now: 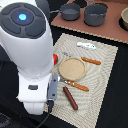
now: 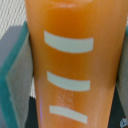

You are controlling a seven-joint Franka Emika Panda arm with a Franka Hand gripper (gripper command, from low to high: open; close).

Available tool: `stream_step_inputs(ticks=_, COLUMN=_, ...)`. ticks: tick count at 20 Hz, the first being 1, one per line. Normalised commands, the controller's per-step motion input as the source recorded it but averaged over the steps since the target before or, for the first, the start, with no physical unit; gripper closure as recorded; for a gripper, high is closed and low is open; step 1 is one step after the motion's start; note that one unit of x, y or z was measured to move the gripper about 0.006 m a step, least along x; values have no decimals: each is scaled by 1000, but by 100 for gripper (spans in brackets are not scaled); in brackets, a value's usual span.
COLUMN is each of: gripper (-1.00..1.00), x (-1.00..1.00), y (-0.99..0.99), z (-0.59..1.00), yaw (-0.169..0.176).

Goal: Interact with the objects in diverse but meaningful ways.

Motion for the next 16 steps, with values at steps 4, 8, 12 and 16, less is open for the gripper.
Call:
stream_step_inputs(ticks=4, gripper=-100, x=-264, y=2, z=-161, yaw=8)
stream_step_inputs(ticks=8, gripper=-100, x=-279, y=69, z=151, yaw=34)
stream_step_inputs(ticks=12, gripper=-100, x=-382, y=66, z=387, yaw=3)
stream_step_inputs(ticks=16, gripper=-100, x=-582, y=85, z=1000, yaw=0)
